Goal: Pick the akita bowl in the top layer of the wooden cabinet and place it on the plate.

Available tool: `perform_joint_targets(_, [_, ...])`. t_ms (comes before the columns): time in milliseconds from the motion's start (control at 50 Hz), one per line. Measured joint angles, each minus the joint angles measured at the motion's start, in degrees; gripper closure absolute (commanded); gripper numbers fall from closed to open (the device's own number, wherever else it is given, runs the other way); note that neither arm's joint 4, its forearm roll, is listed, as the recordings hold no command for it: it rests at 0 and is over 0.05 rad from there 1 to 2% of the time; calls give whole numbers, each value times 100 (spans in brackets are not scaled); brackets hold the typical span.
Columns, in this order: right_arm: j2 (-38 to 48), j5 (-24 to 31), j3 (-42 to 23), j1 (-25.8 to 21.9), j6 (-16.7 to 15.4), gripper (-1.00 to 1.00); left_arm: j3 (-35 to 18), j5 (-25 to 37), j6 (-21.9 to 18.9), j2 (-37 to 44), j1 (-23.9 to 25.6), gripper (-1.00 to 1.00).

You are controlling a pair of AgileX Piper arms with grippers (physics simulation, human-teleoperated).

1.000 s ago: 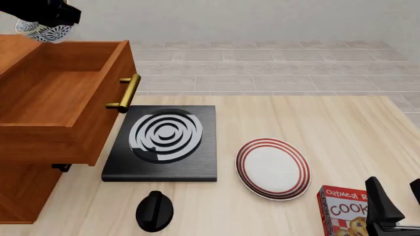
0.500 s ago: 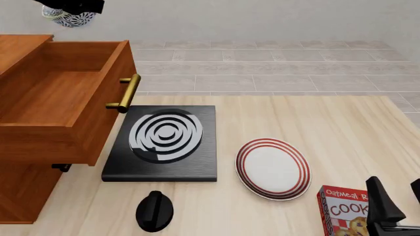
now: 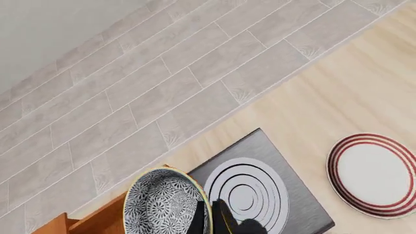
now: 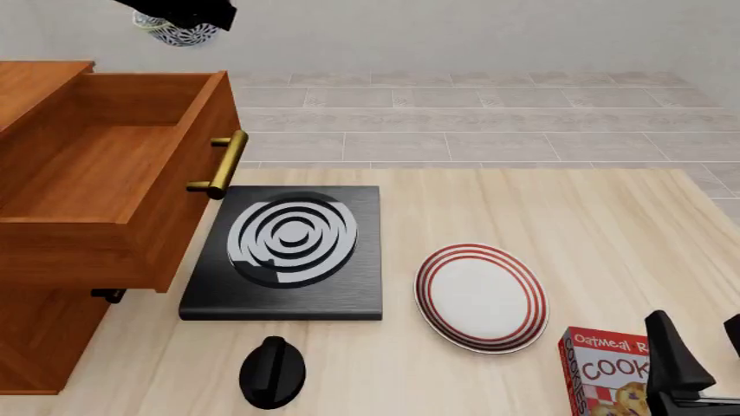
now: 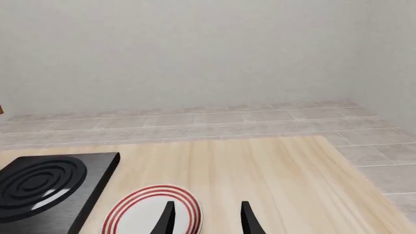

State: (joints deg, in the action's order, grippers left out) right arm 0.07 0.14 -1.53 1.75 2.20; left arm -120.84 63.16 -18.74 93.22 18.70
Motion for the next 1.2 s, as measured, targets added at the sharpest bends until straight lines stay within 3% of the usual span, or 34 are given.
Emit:
perform_joint_targets(880, [1,-61,-14,-4,-36,-100,-11,-575,-228,486,1097,100])
perform_joint_targets(1200, [-3,-92,-21,-12,-42,-100,314,-930,-424,604,1426,100])
